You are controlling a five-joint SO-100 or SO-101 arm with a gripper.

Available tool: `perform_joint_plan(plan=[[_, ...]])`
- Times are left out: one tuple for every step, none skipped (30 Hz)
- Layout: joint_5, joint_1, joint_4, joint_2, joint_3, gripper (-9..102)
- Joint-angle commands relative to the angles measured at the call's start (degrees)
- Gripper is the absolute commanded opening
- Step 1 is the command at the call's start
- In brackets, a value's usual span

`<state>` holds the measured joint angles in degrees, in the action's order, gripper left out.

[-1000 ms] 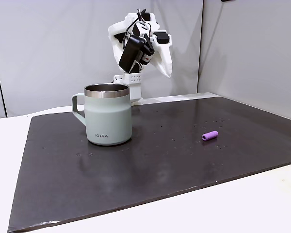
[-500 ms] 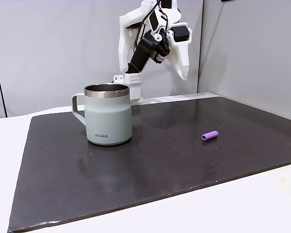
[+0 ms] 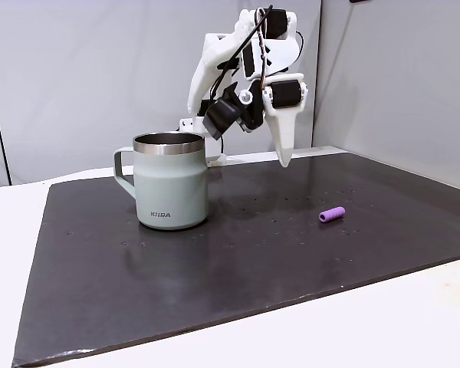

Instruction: Grasp a pengrip and put it in the cup.

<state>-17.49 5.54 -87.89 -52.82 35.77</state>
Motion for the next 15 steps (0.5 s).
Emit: perform_joint_plan(plan=[[-0.18,-0.62,-1.67,0.79,-6.06,0],[0.00,0.09,-1.67,0.97,-6.15,1],[0.35,0.88,-1.49,1.32,-6.33,2],[1.14,1.58,-1.49,2.11,-7.29,4],[1.93,2.37,-1.49,3.16,-8.35,4],[2.72,2.90,-1.49,4.39,-9.67,6],[3.52,3.25,-1.49,5.62,-11.07,6],[4.04,3.43,-1.49,6.77,-12.39,8],[4.57,3.52,-1.41,7.73,-13.54,8],[5.01,3.52,-1.23,8.61,-14.41,8],[5.36,3.52,-1.05,9.58,-15.12,8],[5.45,3.52,-0.88,10.37,-15.73,8],[5.62,3.52,-0.70,11.25,-16.35,8],[5.80,3.43,-0.62,12.13,-16.96,8],[6.06,3.43,-0.44,13.01,-17.58,8]])
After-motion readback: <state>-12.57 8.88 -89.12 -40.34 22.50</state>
